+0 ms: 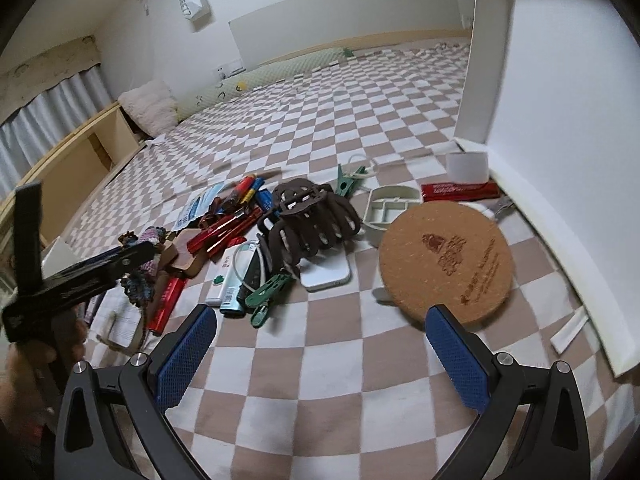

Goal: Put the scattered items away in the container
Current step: 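Lower the left gripper onto the knitted pouch while the right reaches the green clothespin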

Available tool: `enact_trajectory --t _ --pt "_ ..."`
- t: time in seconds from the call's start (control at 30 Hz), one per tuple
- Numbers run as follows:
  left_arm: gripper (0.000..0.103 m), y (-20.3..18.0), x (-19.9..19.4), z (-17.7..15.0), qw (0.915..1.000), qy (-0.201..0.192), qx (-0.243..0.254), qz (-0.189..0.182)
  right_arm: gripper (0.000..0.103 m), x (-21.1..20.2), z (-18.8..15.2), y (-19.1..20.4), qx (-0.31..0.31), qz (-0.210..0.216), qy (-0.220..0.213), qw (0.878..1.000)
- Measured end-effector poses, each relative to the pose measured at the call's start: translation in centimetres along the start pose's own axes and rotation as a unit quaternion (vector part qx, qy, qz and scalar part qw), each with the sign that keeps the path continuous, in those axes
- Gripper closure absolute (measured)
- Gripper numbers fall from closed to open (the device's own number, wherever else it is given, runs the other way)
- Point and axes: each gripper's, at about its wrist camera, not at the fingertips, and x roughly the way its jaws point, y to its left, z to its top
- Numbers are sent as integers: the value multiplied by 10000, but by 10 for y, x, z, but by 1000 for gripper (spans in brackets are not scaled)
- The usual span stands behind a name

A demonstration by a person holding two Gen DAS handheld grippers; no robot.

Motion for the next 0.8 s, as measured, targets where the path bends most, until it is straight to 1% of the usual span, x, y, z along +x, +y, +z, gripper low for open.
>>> enact_trajectory --t 0.07,0.13,0.17,0.27,0.33,0.4,0.47,0.5,0.53,0.63,0.67,0.7,0.73,0.8 --pt "45 1 5 -2 10000 46 -1 61 0 4 0 2 93 109 55 9999" --pt "59 3 8 -4 9997 17 14 232 0 8 -1 5 111 156 85 9998" --pt "59 4 8 -5 9995 -19 33 313 0 10 -1 8 105 187 99 9997" --pt "62 6 7 -7 9995 -54 26 312 0 14 -2 15 139 471 87 9988" --pt "71 6 6 -8 9997 -57 18 235 0 18 -3 22 117 623 113 9979" --pt "74 6 4 -10 9997 -77 -13 218 1 23 -2 30 28 689 155 9975" --pt "75 7 -1 -13 9997 -106 -51 218 9 32 0 37 -23 753 250 9968" --pt "76 9 -3 -14 9997 -101 -92 185 18 36 1 40 -28 731 303 9969" --pt "77 10 -5 -16 9998 -95 -121 156 24 39 2 41 -28 696 346 9970" --pt "77 16 -14 -20 9997 -72 -203 101 27 49 3 43 -19 721 458 9963" --pt "77 17 -17 -22 9997 -56 -226 73 30 51 4 42 2 728 474 9962" --pt "77 19 -20 -25 9997 -37 -250 56 43 52 4 41 34 730 482 9962" --pt "77 21 -23 -28 9996 -9 -265 35 49 54 5 40 85 727 505 9960" --pt "77 24 -28 -34 9995 84 -300 -6 54 58 7 36 245 700 545 9958"
